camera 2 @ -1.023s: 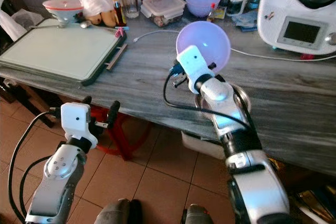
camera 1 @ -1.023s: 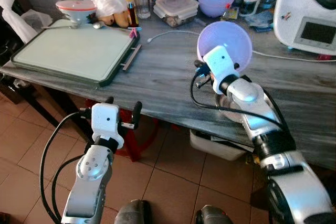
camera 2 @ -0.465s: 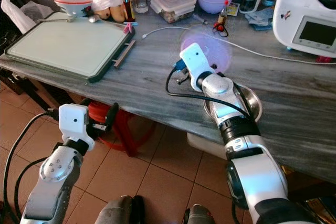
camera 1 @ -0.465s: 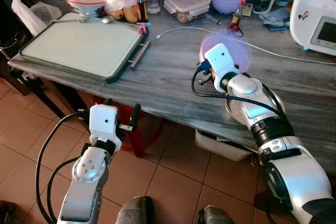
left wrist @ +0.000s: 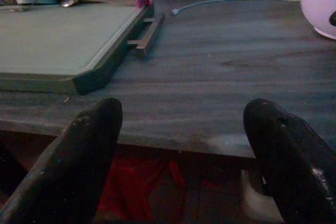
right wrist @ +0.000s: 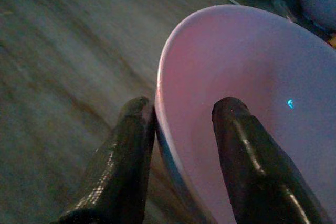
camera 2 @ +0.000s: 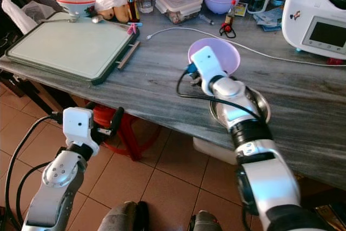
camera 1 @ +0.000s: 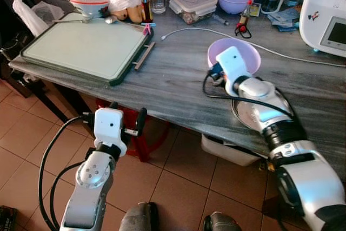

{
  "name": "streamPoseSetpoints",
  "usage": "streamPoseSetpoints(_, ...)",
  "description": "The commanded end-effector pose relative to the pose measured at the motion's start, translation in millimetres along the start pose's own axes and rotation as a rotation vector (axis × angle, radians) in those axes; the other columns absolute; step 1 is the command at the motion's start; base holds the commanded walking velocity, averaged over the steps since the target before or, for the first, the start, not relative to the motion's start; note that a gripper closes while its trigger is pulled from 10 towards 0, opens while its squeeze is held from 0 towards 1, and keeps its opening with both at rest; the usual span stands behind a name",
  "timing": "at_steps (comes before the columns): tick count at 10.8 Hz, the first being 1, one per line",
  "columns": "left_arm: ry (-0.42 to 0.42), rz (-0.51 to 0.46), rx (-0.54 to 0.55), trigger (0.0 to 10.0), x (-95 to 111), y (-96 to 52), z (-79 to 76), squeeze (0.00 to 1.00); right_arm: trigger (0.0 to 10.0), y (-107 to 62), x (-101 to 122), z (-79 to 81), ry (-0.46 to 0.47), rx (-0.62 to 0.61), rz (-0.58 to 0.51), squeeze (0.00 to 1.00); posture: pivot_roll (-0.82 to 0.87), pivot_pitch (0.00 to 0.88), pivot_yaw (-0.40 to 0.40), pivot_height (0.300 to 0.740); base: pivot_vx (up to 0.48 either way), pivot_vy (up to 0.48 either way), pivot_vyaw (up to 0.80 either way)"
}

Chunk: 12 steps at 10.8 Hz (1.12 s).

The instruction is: Setting the table

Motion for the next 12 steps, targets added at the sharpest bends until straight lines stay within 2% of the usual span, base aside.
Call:
streamPoseSetpoints(1,0.000,0.002,-0.010,10.0,0.6,1.4,-1.0,0.00,10.0,-2.7,5.5,-0.6,-0.015,0.019,0.004,0.86,0.03,0.117,0.082,0.740,0.000,0.000,0.00)
streamPoseSetpoints(4,-0.005,-0.001,-0.005,10.0,0.0,4.1,-1.7,0.00,10.0,-13.7,1.8,-2.0,-0.027,0.035,0.015,0.86,0.01,0.109,0.076,0.740,0.000,0.000,0.00)
streamPoseSetpoints(5,-0.006,-0.001,-0.004,10.0,-0.3,5.1,-1.4,0.00,10.0,-19.1,2.2,-4.2,-0.028,0.024,0.008,0.77,0.01,0.105,0.077,0.740,0.000,0.000,0.00)
streamPoseSetpoints(7,-0.022,0.013,0.033,10.0,-3.1,6.4,4.0,0.00,10.0,-33.1,20.2,-7.2,-0.023,-0.018,-0.088,0.00,0.00,0.095,0.077,0.740,0.000,0.000,0.00)
streamPoseSetpoints(8,-0.033,0.025,0.054,10.0,-5.2,7.2,6.7,0.00,10.0,-38.3,24.1,-7.7,-0.003,-0.037,-0.127,0.00,0.00,0.087,0.074,0.740,0.000,0.000,0.00)
streamPoseSetpoints(9,-0.049,0.032,0.071,10.0,-7.6,6.7,8.1,0.00,10.0,-49.7,25.4,-6.0,0.073,-0.071,-0.200,0.00,-0.01,0.075,0.067,0.740,0.000,0.000,0.00)
streamPoseSetpoints(10,-0.051,0.039,0.080,10.0,-10.1,4.8,8.4,0.00,10.0,-63.4,24.9,-1.8,0.104,-0.124,-0.295,0.00,-0.01,0.062,0.068,0.740,0.000,0.000,0.00)
streamPoseSetpoints(11,-0.054,0.040,0.088,10.0,-11.0,4.3,8.3,0.00,10.0,-74.4,22.8,4.5,0.114,-0.176,-0.370,0.00,-0.02,0.057,0.068,0.740,0.000,0.000,0.00)
streamPoseSetpoints(12,-0.071,0.042,0.098,10.0,-11.2,5.2,8.9,0.00,10.0,-87.0,11.3,16.4,0.163,-0.235,-0.388,0.00,-0.02,0.051,0.071,0.740,0.000,0.000,0.00)
Point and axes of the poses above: a point about 5 cm out from each wrist's last joint towards the gripper, its own y axis pointing out of the wrist towards the gripper, its own x axis along the axis of the wrist's last joint, z = x × y, the point moved 1 cm from there along y, pointing out of the wrist towards the gripper, and after that the axes turned 4 degrees about y, right-handed, at the moved point
